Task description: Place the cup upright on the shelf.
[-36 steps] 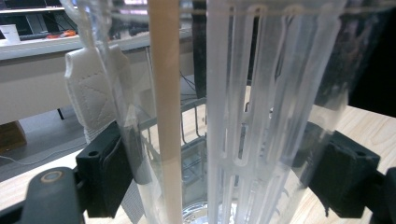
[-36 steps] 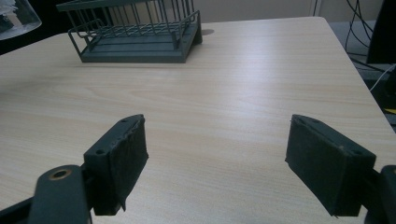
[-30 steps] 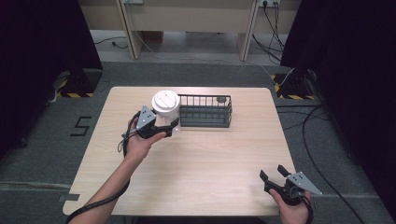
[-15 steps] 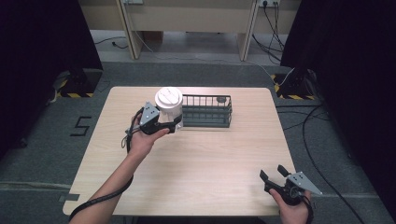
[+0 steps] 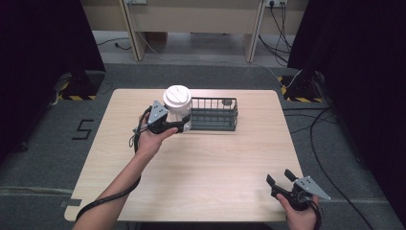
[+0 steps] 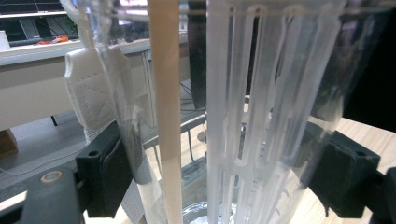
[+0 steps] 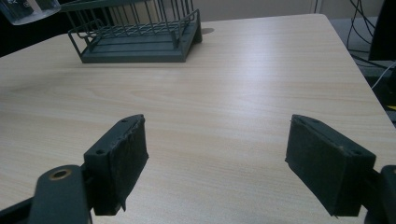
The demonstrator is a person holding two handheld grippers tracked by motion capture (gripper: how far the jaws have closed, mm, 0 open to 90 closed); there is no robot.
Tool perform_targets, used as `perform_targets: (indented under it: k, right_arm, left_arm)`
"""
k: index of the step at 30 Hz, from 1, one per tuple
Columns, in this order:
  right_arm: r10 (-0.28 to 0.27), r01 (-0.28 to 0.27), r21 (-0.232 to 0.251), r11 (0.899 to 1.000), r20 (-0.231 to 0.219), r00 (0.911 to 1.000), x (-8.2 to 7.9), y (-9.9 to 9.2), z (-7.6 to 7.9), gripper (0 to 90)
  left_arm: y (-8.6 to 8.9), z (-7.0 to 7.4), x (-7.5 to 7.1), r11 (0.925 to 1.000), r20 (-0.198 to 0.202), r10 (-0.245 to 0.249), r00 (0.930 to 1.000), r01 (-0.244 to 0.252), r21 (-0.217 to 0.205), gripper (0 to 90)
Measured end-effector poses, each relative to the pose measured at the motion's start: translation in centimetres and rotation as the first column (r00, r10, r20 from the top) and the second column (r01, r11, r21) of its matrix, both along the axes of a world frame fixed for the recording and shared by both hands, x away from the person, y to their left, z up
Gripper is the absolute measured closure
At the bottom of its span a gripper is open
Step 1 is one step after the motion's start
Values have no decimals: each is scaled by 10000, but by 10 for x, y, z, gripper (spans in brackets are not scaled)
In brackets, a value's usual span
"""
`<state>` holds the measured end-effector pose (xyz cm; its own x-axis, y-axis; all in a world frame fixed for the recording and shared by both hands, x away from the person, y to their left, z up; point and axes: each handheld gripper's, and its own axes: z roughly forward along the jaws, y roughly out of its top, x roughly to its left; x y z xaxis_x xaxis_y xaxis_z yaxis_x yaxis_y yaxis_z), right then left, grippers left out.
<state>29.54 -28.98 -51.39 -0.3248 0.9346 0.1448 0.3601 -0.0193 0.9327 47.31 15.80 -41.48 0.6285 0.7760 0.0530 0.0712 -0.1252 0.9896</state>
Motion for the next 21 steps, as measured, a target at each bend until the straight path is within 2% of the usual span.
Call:
perform_targets:
  k: [21]
  right_arm:
    - [5, -5, 21, 10000, -15, 10000, 0, -1, 0, 210]
  left_arm:
    - [-16, 9, 17, 10000, 69, -81, 9999, 81, 14, 174]
